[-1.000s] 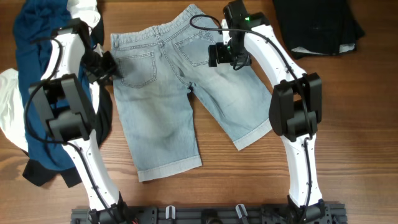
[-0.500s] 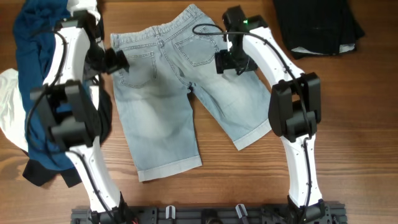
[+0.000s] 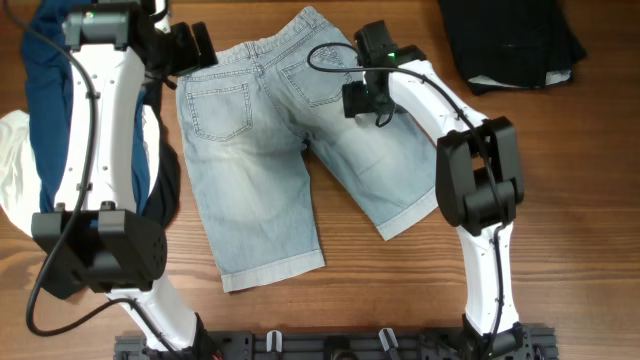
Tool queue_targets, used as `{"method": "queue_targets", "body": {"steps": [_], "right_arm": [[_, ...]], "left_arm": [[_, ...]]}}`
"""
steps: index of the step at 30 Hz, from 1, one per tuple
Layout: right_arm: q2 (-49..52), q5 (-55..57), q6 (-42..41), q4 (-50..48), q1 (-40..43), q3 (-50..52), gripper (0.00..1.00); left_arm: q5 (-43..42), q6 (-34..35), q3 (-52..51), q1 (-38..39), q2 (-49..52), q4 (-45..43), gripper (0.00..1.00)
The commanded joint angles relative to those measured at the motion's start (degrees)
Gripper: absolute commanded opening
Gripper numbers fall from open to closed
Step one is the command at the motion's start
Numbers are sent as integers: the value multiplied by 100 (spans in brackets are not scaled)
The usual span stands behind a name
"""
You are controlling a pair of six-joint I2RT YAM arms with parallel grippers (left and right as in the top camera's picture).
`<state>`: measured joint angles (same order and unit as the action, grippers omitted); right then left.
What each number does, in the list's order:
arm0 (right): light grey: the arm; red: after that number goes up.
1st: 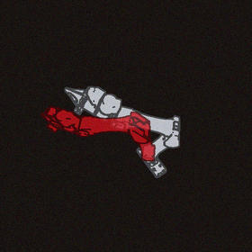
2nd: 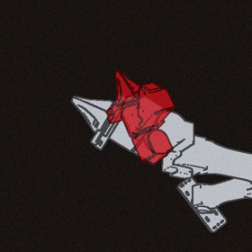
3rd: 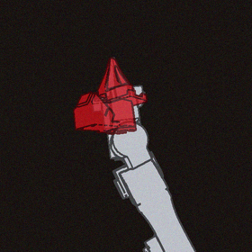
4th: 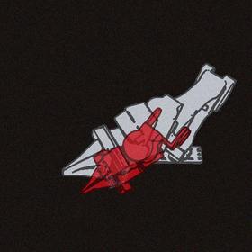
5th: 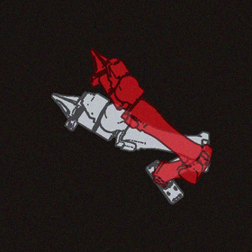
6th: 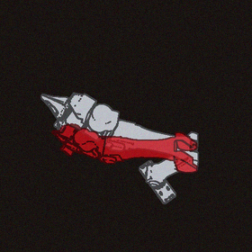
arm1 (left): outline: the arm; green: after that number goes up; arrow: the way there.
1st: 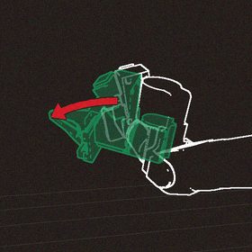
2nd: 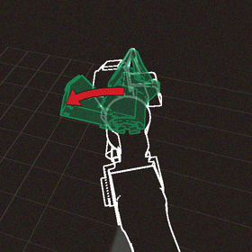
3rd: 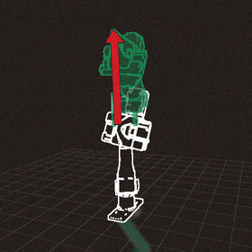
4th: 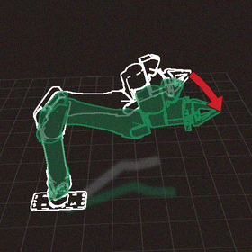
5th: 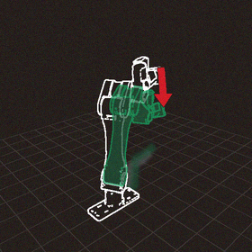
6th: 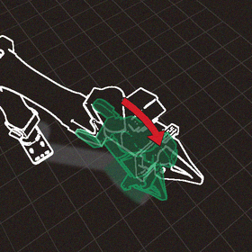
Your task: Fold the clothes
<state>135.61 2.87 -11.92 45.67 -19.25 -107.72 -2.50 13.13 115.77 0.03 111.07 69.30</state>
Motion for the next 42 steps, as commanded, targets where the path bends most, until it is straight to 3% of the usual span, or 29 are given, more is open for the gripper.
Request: {"method": "queue_targets", "body": {"steps": [1,15,21,26,29,42], "right_arm": [[485,212,144,-490,348,247,90],[1014,304,647,-2271,597,245,88],[1045,811,774,-3373,739,245,80],[1056,807,667,-3799,951,245,84],[992,474,726,-3405,1056,98,95],[-1276,-348,879,-1456,804,-173,100]], "left_arm": [[262,-116,-9,101,48,-94,100],[258,-114,-20,109,160,-310,100],[258,-114,-31,109,310,-417,100],[260,-146,-31,109,507,-474,100],[262,-483,-31,107,730,-695,100],[243,-686,-31,-120,1886,-1932,100]]}}
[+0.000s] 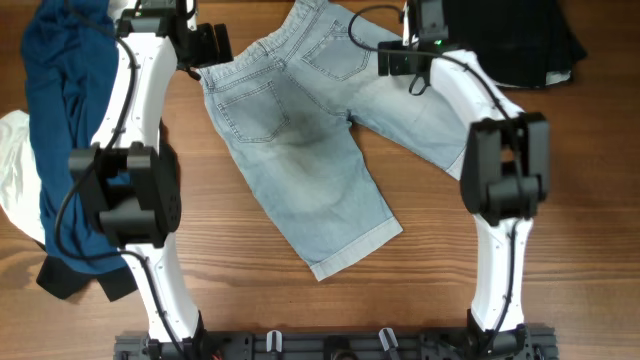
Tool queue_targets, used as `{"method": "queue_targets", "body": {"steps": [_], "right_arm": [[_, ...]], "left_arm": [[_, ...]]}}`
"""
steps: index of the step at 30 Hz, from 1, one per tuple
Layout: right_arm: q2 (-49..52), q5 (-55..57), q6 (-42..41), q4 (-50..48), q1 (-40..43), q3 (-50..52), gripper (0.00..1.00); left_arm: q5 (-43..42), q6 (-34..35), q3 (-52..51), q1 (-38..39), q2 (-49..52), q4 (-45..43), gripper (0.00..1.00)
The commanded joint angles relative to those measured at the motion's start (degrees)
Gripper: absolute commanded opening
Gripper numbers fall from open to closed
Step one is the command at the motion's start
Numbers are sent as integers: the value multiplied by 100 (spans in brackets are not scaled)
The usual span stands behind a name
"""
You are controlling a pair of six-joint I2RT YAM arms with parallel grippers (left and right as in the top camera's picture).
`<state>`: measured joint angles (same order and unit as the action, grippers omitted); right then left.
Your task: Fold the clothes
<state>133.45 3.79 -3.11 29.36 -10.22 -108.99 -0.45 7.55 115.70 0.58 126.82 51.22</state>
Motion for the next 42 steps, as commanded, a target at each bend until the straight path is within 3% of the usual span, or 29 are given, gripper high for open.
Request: {"method": "queue_targets", "body": {"steps": [1,6,9,18,20,22,24,33,39,42], "right_arm": [[-1292,-546,-9,352,-98,-46,100],[-1917,-737,-63,894,-98,-46,100],[-2011,-872,-162,1165,-98,-46,99],[-2009,-1307,-308,1609,-98,-44,99],[-2009,-1309,-332,1668,-98,-44,99],[-2009,-1309,-352,1746,-98,-44,98],[-2009,-1307,-378,1816,-98,-44,97],[-2009,-1307,-608,2514,-96,-44,96],[-2009,-1305,-706,2992,-96,-44,96],[-2009,-1305,-765,3220,-96,-39,97]], "left_arm": [[4,-111,-24,-214,404,-140,100],[-227,-20,-24,-323,837,-157,98],[-221,48,-24,-321,1008,-205,88],[-507,455,-24,-295,1316,-632,77],[-509,542,-24,-293,1325,-649,63],[-507,568,-24,-295,1325,-649,21],[-507,647,-24,-295,1325,-627,6],[-374,713,-22,-389,1209,466,4],[-289,772,-22,-568,866,2052,4],[348,774,-22,-643,669,2988,4]]}}
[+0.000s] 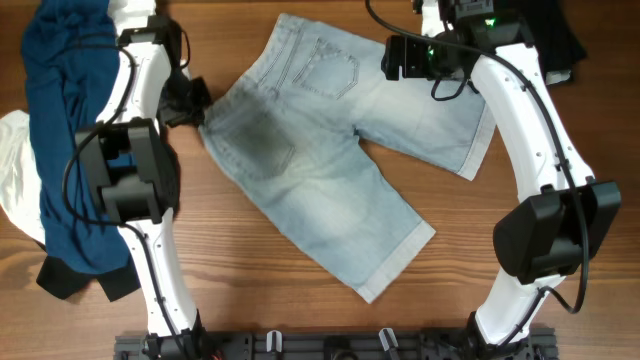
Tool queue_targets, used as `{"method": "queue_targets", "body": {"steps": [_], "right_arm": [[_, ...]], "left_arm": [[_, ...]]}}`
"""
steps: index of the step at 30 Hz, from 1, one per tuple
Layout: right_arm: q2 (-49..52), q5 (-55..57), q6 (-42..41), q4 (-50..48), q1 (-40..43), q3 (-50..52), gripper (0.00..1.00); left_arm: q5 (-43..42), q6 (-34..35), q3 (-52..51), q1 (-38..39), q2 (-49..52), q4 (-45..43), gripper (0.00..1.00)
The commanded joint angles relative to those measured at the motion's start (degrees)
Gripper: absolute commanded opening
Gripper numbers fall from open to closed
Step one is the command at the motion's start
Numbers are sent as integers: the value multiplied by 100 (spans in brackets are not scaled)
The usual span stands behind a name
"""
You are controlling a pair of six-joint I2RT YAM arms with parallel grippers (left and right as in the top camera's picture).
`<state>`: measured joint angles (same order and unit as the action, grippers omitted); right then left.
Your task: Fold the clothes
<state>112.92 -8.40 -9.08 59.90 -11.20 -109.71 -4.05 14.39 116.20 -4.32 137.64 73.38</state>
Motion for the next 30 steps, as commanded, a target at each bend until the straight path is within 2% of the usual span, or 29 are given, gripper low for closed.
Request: {"method": "queue_targets", "body": {"steps": [1,4,10,15,24,25,26,29,30], "right_arm": [[44,-85,-205,219,2,33,97],[44,-66,-339,391,2,33,99],[46,-66,-538,450,11,227,99],[46,-70,-879,446,105,750,100],[42,-63,-957,483,70,1620,100],[42,-61,-957,461,72,1679,99],[42,-42,-962,415,72,1755,100],[42,79,-1054,254,103,1891,100],[42,127,-1058,133,118,1906,100]], "left_arm": [[855,90,-72,-168,-448,986,4],[1176,114,-74,-243,-529,1692,4],[1285,195,-74,-389,-557,2297,4],[1423,306,-85,-487,-734,2321,4],[1574,275,-85,-595,-1058,2260,4],[1572,278,-85,-595,-1056,2238,11],[1569,278,-85,-592,-1056,2199,24],[1567,258,-85,-588,-1056,2138,53],[1569,258,-85,-588,-1056,2133,65]]}}
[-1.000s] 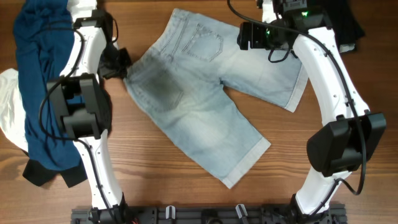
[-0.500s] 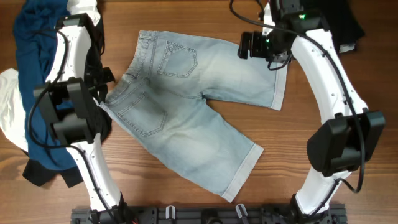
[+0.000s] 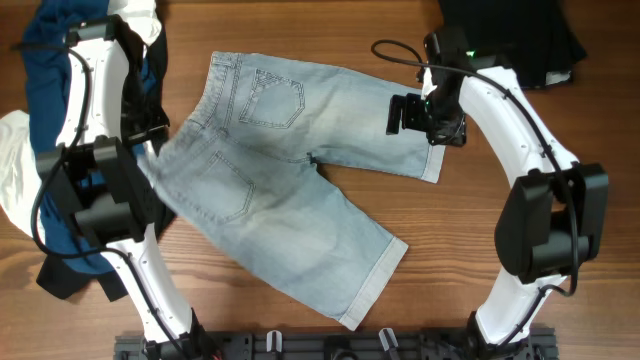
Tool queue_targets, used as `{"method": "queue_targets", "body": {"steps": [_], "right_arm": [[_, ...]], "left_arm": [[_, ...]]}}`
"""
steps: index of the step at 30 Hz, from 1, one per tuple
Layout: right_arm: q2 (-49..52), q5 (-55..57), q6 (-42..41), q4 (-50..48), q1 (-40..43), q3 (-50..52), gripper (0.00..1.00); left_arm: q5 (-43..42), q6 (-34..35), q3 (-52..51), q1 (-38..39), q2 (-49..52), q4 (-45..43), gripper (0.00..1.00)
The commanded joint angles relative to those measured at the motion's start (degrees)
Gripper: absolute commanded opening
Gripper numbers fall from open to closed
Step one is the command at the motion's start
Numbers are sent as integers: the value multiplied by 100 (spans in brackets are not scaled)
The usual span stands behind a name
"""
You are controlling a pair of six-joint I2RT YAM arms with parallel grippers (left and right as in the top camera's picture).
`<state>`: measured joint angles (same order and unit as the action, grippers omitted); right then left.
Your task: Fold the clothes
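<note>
Light-blue denim shorts point(image 3: 290, 180) lie flat, back pockets up. The waistband points left, one leg reaches right and the other runs toward the front right. My left gripper point(image 3: 157, 126) is at the waistband's left edge, apparently shut on it, though the arm partly hides the fingers. My right gripper point(image 3: 406, 115) sits on the upper leg close to its hem, apparently shut on the denim.
A heap of dark-blue cloth point(image 3: 45, 70) and white cloth point(image 3: 14, 170) lies along the left side, with a black piece point(image 3: 62, 280) at its front end. Folded black clothes point(image 3: 510, 40) sit at the back right. A black rail point(image 3: 330, 346) lines the table's front edge.
The shorts have turned further, so the waistband now faces left. My left gripper has moved left and toward the front with it. My right gripper has come forward, now near the upper leg's hem.
At first the shorts lay with the waistband at the back and both legs pointing forward, a gripper at each hip. At each later moment they lay more turned and shifted. Now they lie sideways, waistband left, legs right.
</note>
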<state>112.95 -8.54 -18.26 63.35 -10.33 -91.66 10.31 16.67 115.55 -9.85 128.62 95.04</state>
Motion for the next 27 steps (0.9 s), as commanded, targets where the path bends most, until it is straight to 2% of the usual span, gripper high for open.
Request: {"method": "queue_targets", "body": {"steps": [1,2,3,4,8,12,19,24,27], "right_arm": [[39,179,-140,-306,44,101,100],[39,284,-140,-457,57,101,100],[42,518,-39,-741,81,101,100],[48,658,168,-909,85,101,100],[151,1335,492,-1408,127,103,100],[341,1410,627,-1707,363,105,100],[798,715,933,-2258,787,105,99],[1178,341,977,-2673,855,105,94],[1346,153,964,-2885,855,105,88]], "left_arm": [[133,31,-20,-35,-153,-35,70],[133,31,-20,-35,-155,-46,84],[136,31,-17,-35,-155,-59,91],[136,31,-17,-35,-155,-57,94],[133,31,-17,13,-205,-94,97],[90,33,-17,212,-466,-313,100],[-127,9,-17,695,-1054,-1091,100],[-122,-144,-17,986,-1097,-1331,99],[-122,-142,-17,1099,-1097,-1443,100]]}}
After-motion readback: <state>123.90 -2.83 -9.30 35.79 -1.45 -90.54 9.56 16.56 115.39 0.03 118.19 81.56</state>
